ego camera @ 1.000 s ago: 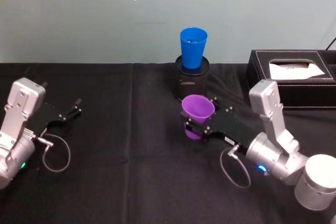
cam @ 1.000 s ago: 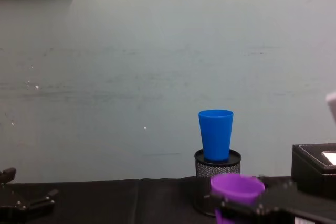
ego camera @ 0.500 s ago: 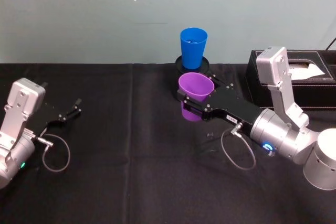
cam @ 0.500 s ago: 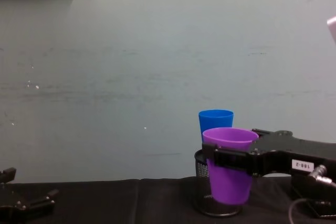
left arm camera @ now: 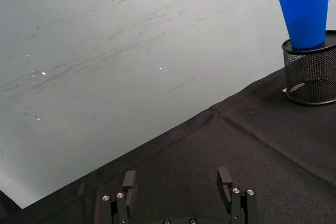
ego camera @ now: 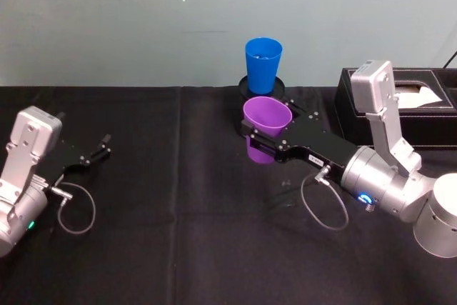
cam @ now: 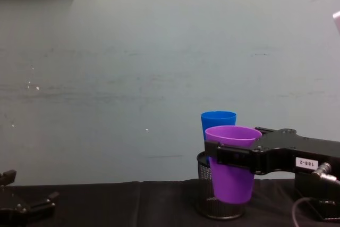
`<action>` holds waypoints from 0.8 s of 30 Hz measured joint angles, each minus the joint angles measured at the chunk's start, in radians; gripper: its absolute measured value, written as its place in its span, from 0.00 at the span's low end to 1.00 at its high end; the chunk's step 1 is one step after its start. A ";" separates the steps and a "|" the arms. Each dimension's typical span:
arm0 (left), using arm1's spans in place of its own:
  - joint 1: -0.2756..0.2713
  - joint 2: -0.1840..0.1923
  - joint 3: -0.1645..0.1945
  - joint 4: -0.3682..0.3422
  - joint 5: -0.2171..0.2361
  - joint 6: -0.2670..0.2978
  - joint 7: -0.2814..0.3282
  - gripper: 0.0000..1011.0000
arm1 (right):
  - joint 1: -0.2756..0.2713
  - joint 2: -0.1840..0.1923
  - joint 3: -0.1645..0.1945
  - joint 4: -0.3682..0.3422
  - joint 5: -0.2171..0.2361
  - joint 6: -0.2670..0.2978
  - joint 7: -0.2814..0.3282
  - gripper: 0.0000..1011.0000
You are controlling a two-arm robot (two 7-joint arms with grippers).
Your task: Pick up one cup with a gripper and tap it against the other cup.
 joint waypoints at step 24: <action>0.000 0.000 0.000 0.000 0.000 0.000 0.000 0.99 | 0.000 -0.001 0.000 0.003 -0.003 -0.002 -0.001 0.72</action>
